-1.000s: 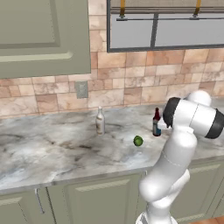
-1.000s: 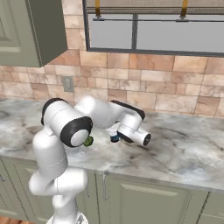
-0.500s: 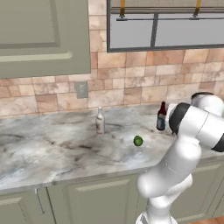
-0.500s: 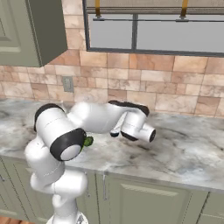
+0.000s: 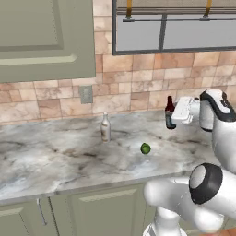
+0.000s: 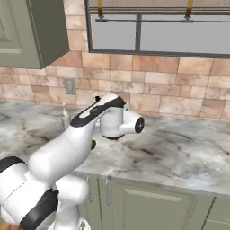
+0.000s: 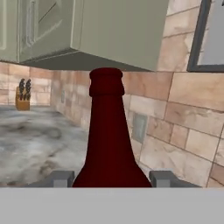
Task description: Place the beer and liquor on the top shelf of the fridge to keep them out of children's reach, and place the avocado on lower shelves for easy access.
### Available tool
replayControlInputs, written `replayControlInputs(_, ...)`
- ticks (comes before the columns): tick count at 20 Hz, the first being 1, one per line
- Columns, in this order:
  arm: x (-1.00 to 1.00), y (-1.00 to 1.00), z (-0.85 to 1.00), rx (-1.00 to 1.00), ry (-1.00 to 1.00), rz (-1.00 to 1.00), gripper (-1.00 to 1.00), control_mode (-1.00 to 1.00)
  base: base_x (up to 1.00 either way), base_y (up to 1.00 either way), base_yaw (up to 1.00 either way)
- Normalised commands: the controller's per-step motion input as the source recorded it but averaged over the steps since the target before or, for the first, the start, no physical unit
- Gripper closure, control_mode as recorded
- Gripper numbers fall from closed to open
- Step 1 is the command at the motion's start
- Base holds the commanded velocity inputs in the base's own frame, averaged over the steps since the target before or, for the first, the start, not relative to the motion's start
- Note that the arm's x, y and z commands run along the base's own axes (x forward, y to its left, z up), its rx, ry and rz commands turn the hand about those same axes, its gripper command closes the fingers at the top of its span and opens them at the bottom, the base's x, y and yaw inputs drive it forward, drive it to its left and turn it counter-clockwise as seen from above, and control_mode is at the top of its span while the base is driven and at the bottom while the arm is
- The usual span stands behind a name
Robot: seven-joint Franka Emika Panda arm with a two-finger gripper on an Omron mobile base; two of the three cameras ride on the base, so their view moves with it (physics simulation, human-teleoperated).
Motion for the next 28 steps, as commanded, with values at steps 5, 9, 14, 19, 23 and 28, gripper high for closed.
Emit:
replayControlInputs(5,-0.52,0.42,0.85,-0.1,0.0,-0.21,1.0,-1.0,0.0,0.0,0.0)
replayControlInputs(9,-0.39,0.26,0.7,-0.12,0.02,-0.16,1.0,-1.0,0.0,0.0,0.0)
replayControlInputs(14,-0.34,0.06,0.59,-0.09,0.0,-0.12,1.0,-1.0,0.0,0.0,0.0)
replayControlInputs(19,-0.22,0.0,0.45,-0.07,0.0,-0.09,1.0,-1.0,0.0,0.0,0.0)
replayControlInputs(23,-0.17,0.0,0.24,-0.04,0.0,-0.05,1.0,1.0,-0.1,0.0,-0.02)
replayControlInputs(28,0.0,0.0,0.0,0.0,0.0,0.0,1.0,1.0,-0.67,0.0,-0.1)
